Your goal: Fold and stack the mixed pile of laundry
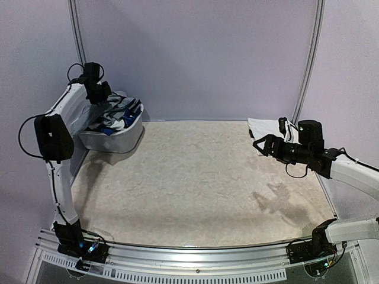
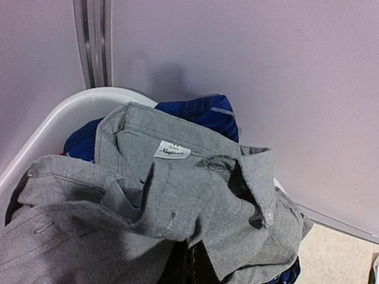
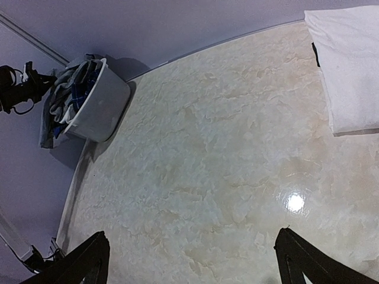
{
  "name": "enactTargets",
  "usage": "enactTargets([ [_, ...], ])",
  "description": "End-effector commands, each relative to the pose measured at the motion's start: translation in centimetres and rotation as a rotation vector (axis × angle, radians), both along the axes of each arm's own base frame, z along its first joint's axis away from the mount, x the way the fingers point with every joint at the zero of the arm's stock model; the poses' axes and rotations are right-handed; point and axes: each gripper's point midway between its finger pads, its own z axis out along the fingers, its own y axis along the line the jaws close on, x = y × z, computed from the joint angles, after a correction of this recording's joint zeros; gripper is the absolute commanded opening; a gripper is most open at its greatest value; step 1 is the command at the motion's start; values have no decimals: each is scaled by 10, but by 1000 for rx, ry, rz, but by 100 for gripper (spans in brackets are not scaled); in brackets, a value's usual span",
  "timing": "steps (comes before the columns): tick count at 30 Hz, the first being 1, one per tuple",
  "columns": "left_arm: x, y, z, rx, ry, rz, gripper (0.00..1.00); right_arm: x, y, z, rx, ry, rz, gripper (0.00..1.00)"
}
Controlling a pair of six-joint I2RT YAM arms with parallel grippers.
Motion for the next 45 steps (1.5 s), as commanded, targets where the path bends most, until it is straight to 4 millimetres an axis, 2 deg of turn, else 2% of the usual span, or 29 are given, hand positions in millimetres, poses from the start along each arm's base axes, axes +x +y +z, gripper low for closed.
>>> enactTargets([
  [1, 4, 0, 31, -23, -83, -18, 0, 0, -4, 2, -22, -3, -9, 99],
  [4, -7, -9, 64, -36, -149, -46, 0, 0, -4, 5, -21, -10, -11, 99],
  [6, -19, -15, 95, -33, -205, -69, 0, -1, -4, 9, -17, -17, -11, 99],
  [9, -43, -54, 140, 5, -277, -148, 0, 0, -4, 16, -10, -28, -11, 99],
  [11, -67, -74, 176, 53, -333, -184, 0, -1, -4, 21, -9, -36, -10, 99],
  [14, -99, -107, 215, 62, -407, -248, 0, -3, -5, 30, -3, -54, -12, 99],
  [18, -143, -157, 252, 47, -479, -372, 0, -8, -9, 48, 2, -84, -24, 99],
  [23, -202, -223, 283, 38, -550, -548, 0, -17, -18, 67, 9, -131, -51, 99],
  [25, -227, -251, 289, 40, -565, -626, 0, -23, -22, 75, 13, -150, -58, 99],
  [27, -247, -267, 295, 36, -583, -682, 0, -27, -24, 78, 11, -160, -62, 99],
  [35, -320, -309, 325, -67, -675, -921, 0, -42, -32, 94, 14, -202, -74, 99],
  [38, -348, -328, 326, -90, -681, -1040, 0, -47, -32, 102, 32, -228, -62, 99],
  [42, -371, -337, 300, -114, -635, -1112, 0, -56, -16, 104, 86, -275, 42, 99],
  [45, -371, -324, 250, -118, -583, -1040, 6, -64, 5, 101, 149, -296, 172, 99],
])
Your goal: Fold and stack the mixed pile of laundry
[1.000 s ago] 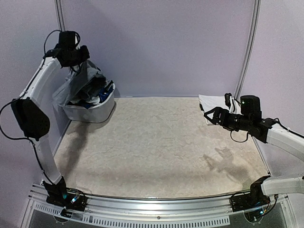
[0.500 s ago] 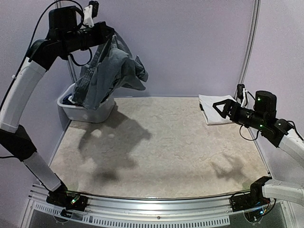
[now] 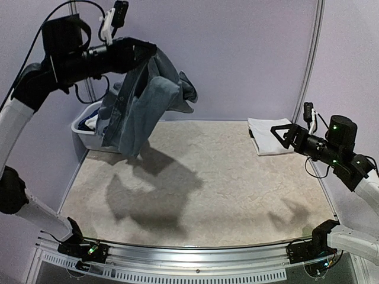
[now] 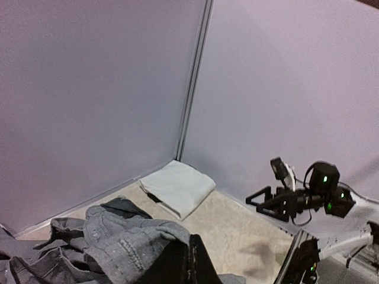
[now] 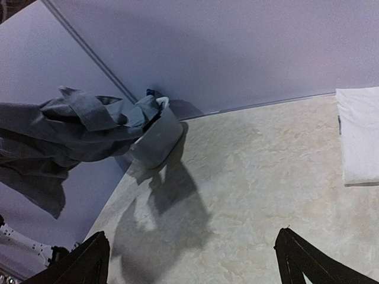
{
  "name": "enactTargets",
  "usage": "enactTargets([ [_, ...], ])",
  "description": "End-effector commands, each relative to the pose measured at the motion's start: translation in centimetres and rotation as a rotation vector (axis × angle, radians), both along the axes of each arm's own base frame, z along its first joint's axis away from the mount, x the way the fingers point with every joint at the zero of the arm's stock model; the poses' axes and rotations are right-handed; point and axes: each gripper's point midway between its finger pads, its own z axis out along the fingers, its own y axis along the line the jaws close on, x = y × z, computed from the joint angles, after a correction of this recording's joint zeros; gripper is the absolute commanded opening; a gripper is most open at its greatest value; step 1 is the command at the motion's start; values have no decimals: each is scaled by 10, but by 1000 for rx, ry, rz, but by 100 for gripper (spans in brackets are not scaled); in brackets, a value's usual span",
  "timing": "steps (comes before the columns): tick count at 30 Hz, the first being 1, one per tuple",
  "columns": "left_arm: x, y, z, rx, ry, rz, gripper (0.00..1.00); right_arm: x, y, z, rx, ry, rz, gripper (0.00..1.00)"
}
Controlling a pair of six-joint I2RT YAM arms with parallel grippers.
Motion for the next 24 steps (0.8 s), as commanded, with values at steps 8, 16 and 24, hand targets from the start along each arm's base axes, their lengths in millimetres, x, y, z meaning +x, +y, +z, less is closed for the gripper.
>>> enactTargets([
  [8, 1, 92, -198, 130, 277, 425, 98, -2, 98, -44, 6, 58, 408, 96],
  [16, -8, 171, -248, 270, 308, 738, 99, 37, 155, -82, -53, 159, 464, 94],
  [24, -12, 200, -291, 307, 340, 879, 98, 88, 232, -145, -223, 299, 574, 90],
])
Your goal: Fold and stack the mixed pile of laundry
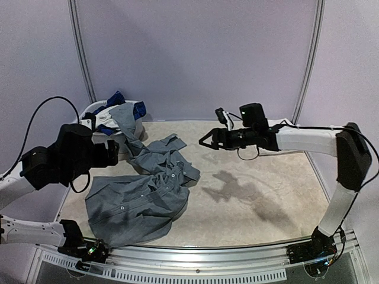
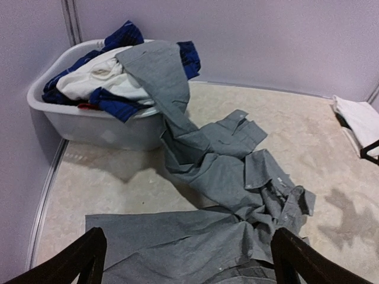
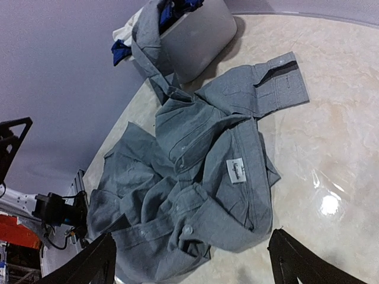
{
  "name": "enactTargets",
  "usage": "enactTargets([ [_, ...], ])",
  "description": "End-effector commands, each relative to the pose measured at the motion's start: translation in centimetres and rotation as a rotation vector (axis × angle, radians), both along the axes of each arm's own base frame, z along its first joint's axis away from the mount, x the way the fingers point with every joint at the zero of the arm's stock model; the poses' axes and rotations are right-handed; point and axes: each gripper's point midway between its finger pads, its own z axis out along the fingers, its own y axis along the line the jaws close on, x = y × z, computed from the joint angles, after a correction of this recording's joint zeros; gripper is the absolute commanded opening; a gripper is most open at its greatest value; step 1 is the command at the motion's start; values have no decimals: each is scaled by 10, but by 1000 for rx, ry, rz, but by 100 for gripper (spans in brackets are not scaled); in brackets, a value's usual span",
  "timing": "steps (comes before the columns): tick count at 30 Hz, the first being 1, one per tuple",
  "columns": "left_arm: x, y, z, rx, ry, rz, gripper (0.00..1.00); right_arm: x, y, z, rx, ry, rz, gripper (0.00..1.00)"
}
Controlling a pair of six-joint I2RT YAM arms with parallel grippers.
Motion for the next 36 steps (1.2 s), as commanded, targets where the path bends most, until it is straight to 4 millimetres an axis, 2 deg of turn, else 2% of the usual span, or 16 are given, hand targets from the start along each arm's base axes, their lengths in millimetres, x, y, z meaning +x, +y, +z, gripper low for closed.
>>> enactTargets([
  [1, -3, 19, -26, 44, 22, 95, 98, 13, 38, -50, -129, 67, 92, 89],
  [4, -4, 25, -45, 68, 51, 128, 97, 27, 63, -54, -137, 59, 132, 88],
  [5, -5, 29, -52, 82, 62, 141, 96, 31, 71, -65, -144, 77, 145, 88],
  [7, -7, 36, -66, 109, 87, 166, 96, 37, 86, -73, -149, 93, 171, 88],
  [8, -9, 40, -74, 124, 103, 177, 96, 40, 93, -86, -165, 112, 181, 88],
  [12, -11, 47, -98, 134, 149, 190, 95, 53, 116, -109, -167, 120, 200, 88],
  [13, -11, 48, -103, 138, 159, 188, 95, 57, 122, -106, -156, 113, 199, 89],
  [19, -13, 50, -116, 141, 177, 183, 94, 80, 141, -126, -125, 136, 151, 92],
  [23, -14, 53, -118, 138, 173, 184, 93, 88, 148, -134, -97, 149, 136, 93],
  [25, -15, 54, -118, 136, 171, 185, 93, 86, 153, -142, -80, 165, 146, 90],
  [31, -17, 58, -119, 133, 164, 190, 92, 70, 171, -146, -68, 172, 190, 75],
  [36, -18, 59, -122, 134, 168, 192, 92, 60, 179, -139, -60, 161, 214, 49],
])
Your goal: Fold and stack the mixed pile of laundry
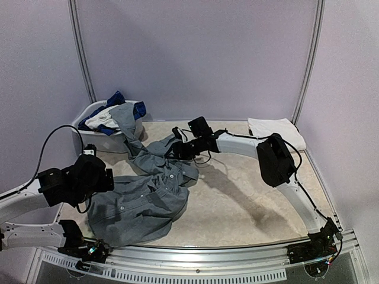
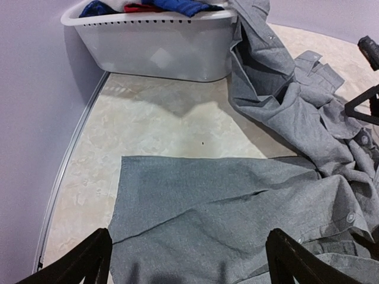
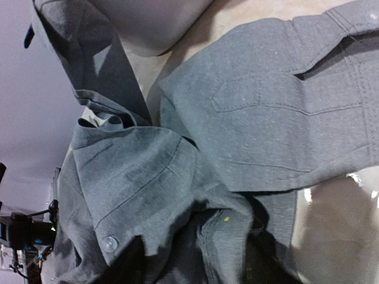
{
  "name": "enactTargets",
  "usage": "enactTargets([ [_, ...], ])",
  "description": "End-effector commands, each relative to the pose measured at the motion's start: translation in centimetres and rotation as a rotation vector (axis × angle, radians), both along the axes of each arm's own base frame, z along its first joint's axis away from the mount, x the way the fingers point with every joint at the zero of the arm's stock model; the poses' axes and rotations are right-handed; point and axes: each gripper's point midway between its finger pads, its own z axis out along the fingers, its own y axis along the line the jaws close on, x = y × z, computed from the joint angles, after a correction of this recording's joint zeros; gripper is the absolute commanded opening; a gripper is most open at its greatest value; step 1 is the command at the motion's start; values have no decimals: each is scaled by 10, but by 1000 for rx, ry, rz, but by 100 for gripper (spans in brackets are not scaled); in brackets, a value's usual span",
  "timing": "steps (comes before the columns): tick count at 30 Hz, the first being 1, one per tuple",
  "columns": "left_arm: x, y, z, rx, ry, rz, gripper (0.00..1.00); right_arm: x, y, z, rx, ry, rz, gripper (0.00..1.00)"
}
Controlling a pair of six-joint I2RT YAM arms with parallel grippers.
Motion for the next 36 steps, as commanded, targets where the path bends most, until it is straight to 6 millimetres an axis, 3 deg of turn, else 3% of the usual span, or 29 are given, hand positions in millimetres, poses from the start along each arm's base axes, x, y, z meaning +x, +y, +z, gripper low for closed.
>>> enactTargets([
  [1, 0, 4, -5, -11, 1, 20, 92, -17, 18, 4, 26, -9, 50, 38],
  [6, -2, 6, -7, -15, 6, 20, 91, -23, 22, 19, 48, -13, 65, 3],
  [13, -3, -6, -8, -61, 18, -38, 87, -36, 8, 53, 50, -61, 52, 1],
  [14, -3, -13, -9, -74, 28, -71, 86, -37, 2, 71, 52, -96, 38, 1],
  [16, -2, -24, -7, -100, 30, -116, 83, -42, -13, 85, 33, -143, 5, 1],
  [18, -1, -34, -7, -114, 34, -154, 81, -44, -31, 124, 40, -217, -43, 1],
  [19, 0, -39, -7, -121, 38, -175, 80, -46, -39, 127, 23, -238, -61, 1],
  [20, 1, -45, -7, -123, 43, -196, 80, -47, -50, 147, 25, -278, -90, 1],
  [25, 4, -73, -5, -120, 53, -283, 78, -46, -113, 173, -77, -386, -289, 1],
  [30, 0, -105, -1, -93, 61, -398, 78, -45, -200, 166, -241, -390, -559, 1],
  [36, -10, -140, -3, -29, 88, -517, 78, -77, -308, 169, -420, -405, -865, 1],
])
